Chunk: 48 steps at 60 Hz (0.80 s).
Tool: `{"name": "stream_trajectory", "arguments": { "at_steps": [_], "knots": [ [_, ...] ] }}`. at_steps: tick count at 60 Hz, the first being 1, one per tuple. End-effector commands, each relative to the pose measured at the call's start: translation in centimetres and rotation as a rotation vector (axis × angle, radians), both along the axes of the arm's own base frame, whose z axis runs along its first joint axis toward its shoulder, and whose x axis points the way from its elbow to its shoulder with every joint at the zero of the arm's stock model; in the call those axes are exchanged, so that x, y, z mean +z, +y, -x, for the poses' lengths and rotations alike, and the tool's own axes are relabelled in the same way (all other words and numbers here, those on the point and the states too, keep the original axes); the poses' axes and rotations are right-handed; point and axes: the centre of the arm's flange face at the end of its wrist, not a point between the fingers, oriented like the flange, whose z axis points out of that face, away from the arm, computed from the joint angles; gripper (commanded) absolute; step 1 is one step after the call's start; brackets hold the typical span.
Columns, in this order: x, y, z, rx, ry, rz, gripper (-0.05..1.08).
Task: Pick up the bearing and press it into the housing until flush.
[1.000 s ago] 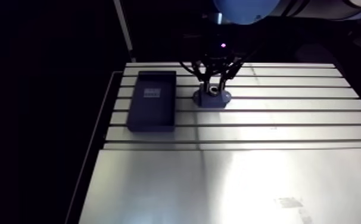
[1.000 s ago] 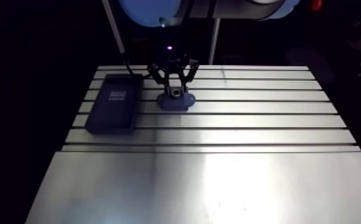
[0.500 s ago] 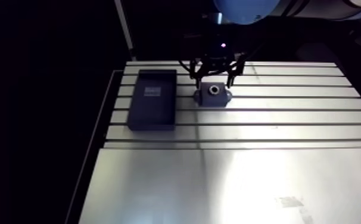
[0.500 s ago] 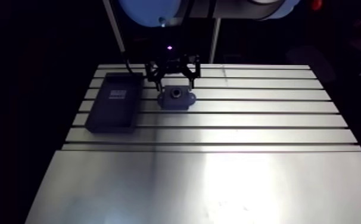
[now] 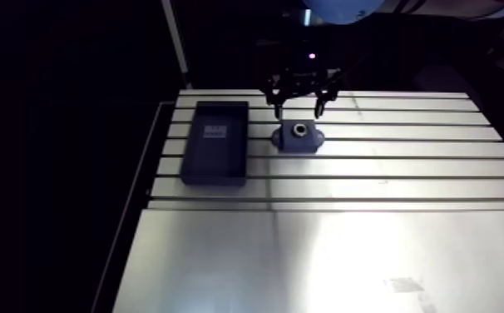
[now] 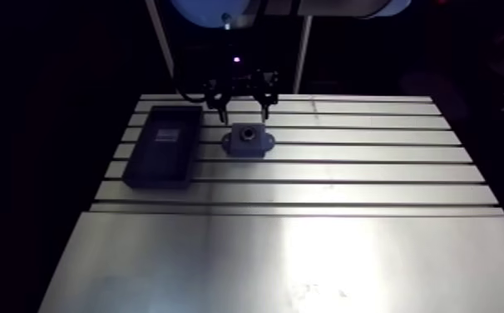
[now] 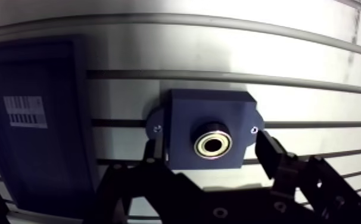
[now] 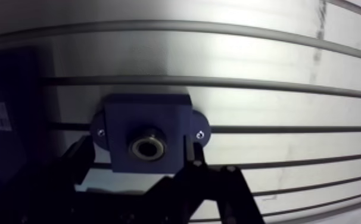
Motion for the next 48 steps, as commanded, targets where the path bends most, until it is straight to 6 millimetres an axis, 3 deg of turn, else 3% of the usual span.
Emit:
{"name": "stream_trajectory", "arguments": {
  "at_steps": [1, 6, 8, 23, 48],
  "knots": [
    [1.05, -0.34, -0.18, 0.004, 0.004, -0.003, 0.31],
    [1.23, -0.33, -0.21, 0.004, 0.005, -0.003, 0.37],
    [1.29, -0.32, -0.19, 0.003, 0.005, -0.004, 0.46],
    [1.15, 0.11, -0.25, -0.005, -0.007, -0.003, 0.76],
    [0.96, 0.06, -0.64, 0.004, -0.014, -0.005, 0.97]
  ]
}}
